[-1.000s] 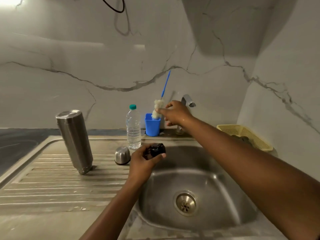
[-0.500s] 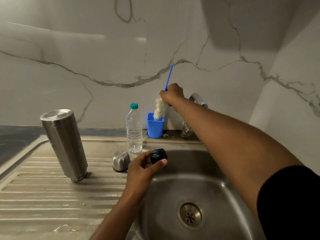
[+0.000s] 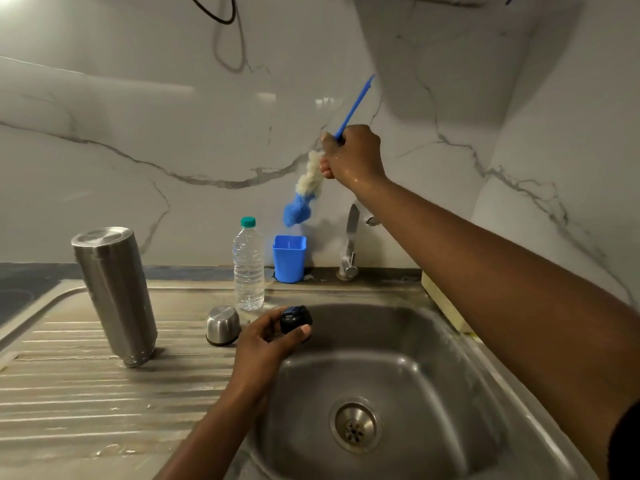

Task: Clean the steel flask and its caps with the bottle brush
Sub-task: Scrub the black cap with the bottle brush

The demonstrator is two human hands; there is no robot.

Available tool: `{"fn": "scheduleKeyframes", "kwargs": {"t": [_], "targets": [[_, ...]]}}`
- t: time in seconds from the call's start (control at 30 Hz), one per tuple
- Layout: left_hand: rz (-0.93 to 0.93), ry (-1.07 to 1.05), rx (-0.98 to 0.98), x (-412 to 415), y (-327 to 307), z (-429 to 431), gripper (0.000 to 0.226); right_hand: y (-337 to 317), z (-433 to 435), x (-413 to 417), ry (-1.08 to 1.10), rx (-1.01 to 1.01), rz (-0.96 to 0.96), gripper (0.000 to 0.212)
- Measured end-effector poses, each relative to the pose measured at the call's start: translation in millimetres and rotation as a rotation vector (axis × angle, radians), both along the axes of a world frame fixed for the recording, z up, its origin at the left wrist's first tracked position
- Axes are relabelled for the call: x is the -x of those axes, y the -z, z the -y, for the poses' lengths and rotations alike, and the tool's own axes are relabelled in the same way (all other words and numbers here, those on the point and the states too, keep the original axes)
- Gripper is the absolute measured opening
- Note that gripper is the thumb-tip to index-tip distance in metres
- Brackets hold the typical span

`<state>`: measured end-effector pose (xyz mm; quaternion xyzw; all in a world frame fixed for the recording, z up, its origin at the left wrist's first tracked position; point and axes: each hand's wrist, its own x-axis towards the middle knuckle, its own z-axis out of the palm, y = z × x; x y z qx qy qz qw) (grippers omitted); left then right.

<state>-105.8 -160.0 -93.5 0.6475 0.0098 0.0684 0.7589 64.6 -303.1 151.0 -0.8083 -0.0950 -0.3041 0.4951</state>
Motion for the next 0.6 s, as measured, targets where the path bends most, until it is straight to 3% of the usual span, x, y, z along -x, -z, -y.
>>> {"fn": "scheduleKeyframes", "kwargs": {"t": [0.13,0.3,0.5,0.6], "targets": [[-0.019,0.007,0.003,2.3,0.8,2.3,0.046,13.6,27.8,66.6,-0.042,-0.072,0.040,0.032],[-0.034,0.010,-0.018,3.5,1.2,1.7,0.044,77.0,68.2,123.3,-0.076,-0.276,-0.014,0.028],[-0.034,-0.028,-0.034,-4.3,5.2,1.5,0.046,163.0,110.4,149.4,-0.206,-0.598,-0.106,0.022],[-0.004,-0.016,-0.043,-5.2,4.9,0.7,0.047,194.6,116.0,154.3,-0.229,-0.653,-0.174,0.019]]}}
